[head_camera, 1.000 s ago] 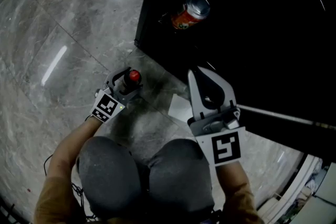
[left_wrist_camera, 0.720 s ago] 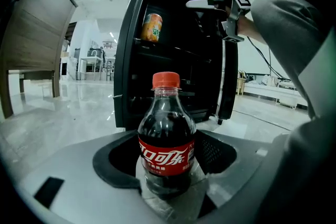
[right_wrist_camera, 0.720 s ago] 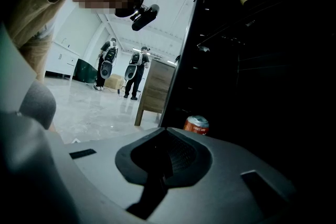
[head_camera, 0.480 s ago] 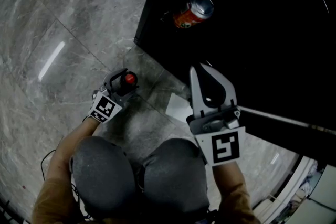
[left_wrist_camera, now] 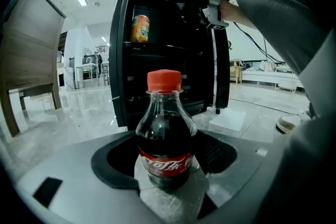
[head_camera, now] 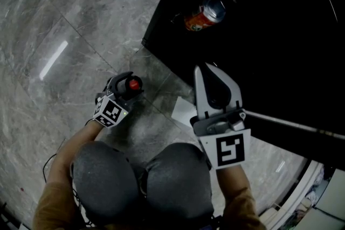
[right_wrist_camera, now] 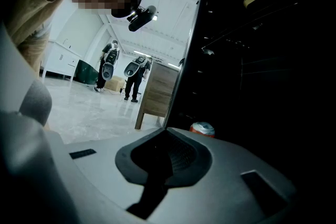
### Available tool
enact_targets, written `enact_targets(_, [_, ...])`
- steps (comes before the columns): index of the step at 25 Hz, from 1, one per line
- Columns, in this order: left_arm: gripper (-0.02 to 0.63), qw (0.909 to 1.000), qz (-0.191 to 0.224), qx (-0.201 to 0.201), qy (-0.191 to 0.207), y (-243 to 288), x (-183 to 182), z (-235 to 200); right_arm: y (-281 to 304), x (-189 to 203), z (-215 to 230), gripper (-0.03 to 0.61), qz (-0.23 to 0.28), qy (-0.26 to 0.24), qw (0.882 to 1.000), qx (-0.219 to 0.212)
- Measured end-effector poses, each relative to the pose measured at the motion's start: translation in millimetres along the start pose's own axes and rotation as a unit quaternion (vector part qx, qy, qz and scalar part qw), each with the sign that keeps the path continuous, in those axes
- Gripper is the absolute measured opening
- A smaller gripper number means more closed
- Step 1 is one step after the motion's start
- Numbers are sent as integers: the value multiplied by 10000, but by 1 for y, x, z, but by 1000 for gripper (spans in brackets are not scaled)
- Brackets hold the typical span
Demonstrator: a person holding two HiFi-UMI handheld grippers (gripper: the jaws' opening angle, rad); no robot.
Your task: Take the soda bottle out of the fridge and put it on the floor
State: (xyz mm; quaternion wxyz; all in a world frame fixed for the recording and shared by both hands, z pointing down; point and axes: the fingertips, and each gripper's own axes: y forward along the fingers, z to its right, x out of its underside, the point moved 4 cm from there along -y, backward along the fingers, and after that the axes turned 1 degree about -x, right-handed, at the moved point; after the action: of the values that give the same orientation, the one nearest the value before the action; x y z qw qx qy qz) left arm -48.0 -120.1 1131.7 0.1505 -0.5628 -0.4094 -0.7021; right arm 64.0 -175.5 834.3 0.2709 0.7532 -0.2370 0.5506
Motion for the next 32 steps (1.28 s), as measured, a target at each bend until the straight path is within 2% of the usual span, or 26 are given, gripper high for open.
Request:
enact_targets(5, [307, 9997, 253, -18, 41, -7, -17, 1, 0, 3, -1, 2, -7, 15, 10000, 7])
enact_targets(13, [310, 9981, 399, 59, 468, -22, -44, 0, 12, 2, -7, 2, 72, 94, 9999, -111])
enact_targets(18, [310, 9972, 606, -88, 423, -42, -67, -9, 20, -3, -12, 2, 29, 193, 9997, -152])
enact_targets(21, [305, 9968, 644, -252, 409, -60, -91, -15, 22, -16, -20, 2, -126, 41, 9996, -237])
enact_targets(26, [161, 9983, 465, -287, 206, -94, -125, -7, 18, -41, -42, 2, -557, -336, 9960, -611])
enact_targets(28, [133, 9986, 401, -331, 55, -107, -136, -4, 20, -54, -47, 2, -622, -200, 9958, -644])
enact_targets(32, [35, 9978, 193, -516, -382, -137, -156, 3, 9, -80, -53, 2, -839, 112, 9942, -670])
